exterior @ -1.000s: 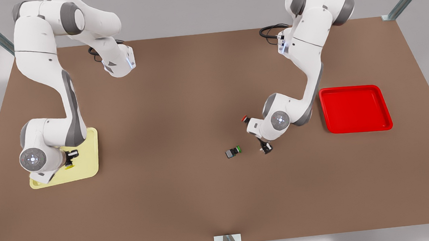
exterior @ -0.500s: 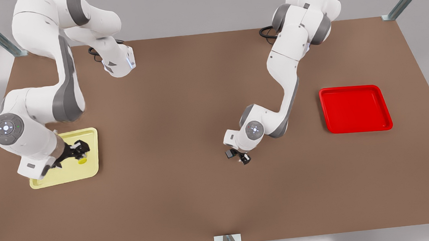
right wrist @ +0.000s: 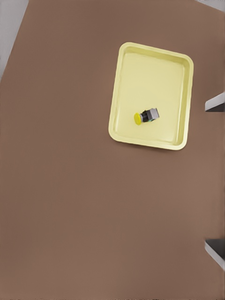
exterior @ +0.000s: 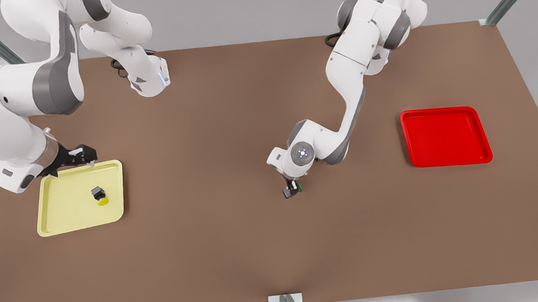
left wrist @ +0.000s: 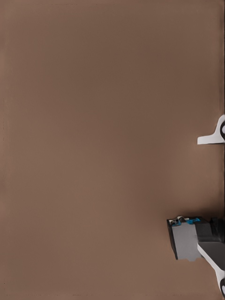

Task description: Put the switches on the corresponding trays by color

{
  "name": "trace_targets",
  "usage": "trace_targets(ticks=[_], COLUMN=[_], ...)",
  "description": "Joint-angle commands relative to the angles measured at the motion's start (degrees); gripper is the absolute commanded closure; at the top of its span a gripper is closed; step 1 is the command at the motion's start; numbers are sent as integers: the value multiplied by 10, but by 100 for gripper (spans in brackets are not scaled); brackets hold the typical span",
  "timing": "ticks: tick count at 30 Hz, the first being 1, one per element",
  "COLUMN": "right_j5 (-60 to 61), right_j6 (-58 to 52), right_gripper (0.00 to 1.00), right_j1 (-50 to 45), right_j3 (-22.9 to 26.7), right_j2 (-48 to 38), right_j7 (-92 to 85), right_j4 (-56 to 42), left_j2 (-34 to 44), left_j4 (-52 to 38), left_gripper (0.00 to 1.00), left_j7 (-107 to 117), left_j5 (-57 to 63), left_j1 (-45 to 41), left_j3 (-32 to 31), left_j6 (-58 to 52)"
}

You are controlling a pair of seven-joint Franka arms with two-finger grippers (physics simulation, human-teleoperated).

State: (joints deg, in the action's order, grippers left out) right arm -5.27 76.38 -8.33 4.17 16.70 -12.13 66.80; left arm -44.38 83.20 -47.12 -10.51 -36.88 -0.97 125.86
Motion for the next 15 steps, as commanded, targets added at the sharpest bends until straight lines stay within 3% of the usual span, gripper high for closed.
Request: trace_targets(ticks=[1, 7, 11, 15], right_j5=[0, 0, 1, 1], right_j6=[0, -8, -24, -35], right_gripper=[0, 0, 0, 0], right_j1=[0, -2, -3, -3], right_j3=[0, -3, -4, -4], right_j2=[0, 0, -1, -1], right_j7=[0, 0, 0, -1], right_j4=[0, 0, 0, 0], left_j2=[7, 37, 113, 123], left_j4=[6, 44, 128, 166], left_gripper=[0, 0, 0, 0], left_j7=[-8, -54, -110, -126], left_j5=[1, 4, 8, 13], left_j1=[1, 1, 23, 33], left_j3=[0, 53, 54, 48], left_j6=[-8, -56, -65, -45])
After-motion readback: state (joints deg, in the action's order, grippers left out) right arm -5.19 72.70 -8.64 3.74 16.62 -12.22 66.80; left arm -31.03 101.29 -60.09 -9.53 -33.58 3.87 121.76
